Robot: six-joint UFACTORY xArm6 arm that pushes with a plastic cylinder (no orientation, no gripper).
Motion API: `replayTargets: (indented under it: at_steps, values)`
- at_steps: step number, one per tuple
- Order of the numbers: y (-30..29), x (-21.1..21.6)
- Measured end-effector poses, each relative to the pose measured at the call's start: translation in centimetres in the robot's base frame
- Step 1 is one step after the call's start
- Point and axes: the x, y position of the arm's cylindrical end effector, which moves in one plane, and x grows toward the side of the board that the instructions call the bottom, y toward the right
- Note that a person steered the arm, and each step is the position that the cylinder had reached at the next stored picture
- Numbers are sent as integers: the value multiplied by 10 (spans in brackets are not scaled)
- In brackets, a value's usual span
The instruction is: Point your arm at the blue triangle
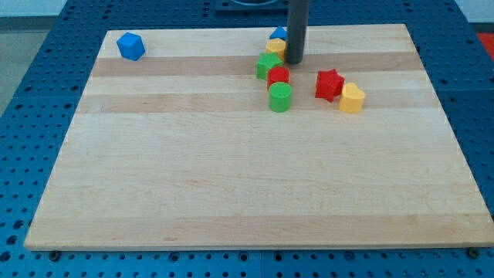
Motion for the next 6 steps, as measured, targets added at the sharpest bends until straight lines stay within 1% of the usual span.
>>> replayTargets:
  at_steps: [1,3,4,5,6]
  values:
    - [-6,0]
    - [48,0]
    - [69,-19]
    - [76,-43]
    - [60,-49]
